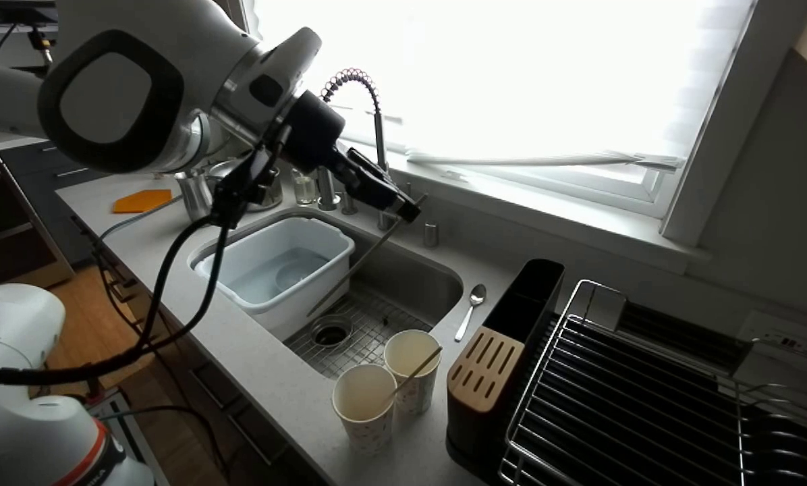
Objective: Lift chopping stick on the left, put it in the cup on the left, lift the chopping stick on the right and put in the cup on the right.
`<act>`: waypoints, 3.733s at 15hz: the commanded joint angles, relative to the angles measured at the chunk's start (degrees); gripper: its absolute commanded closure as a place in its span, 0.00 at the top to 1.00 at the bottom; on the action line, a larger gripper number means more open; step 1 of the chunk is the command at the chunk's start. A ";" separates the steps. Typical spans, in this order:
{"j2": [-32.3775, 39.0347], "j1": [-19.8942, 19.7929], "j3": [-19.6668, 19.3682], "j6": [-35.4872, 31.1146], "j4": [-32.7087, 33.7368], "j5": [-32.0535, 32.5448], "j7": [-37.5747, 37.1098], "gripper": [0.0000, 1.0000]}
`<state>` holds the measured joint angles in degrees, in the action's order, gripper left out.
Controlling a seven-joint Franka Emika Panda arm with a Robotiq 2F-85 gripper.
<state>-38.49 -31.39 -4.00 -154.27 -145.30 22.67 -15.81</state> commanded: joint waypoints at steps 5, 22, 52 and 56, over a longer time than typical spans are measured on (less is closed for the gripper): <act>1.57 -9.96 7.04 -11.36 -1.46 -0.36 -3.69 0.08; 7.92 -29.77 19.27 -33.02 -4.60 -0.92 -18.59 0.02; 5.93 -62.88 53.26 -47.36 -8.56 -3.15 -21.21 0.02; 5.84 -68.50 60.94 -51.05 -8.86 -6.11 -21.20 0.02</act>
<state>-31.36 -95.02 51.32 -201.94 -153.03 19.04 -37.05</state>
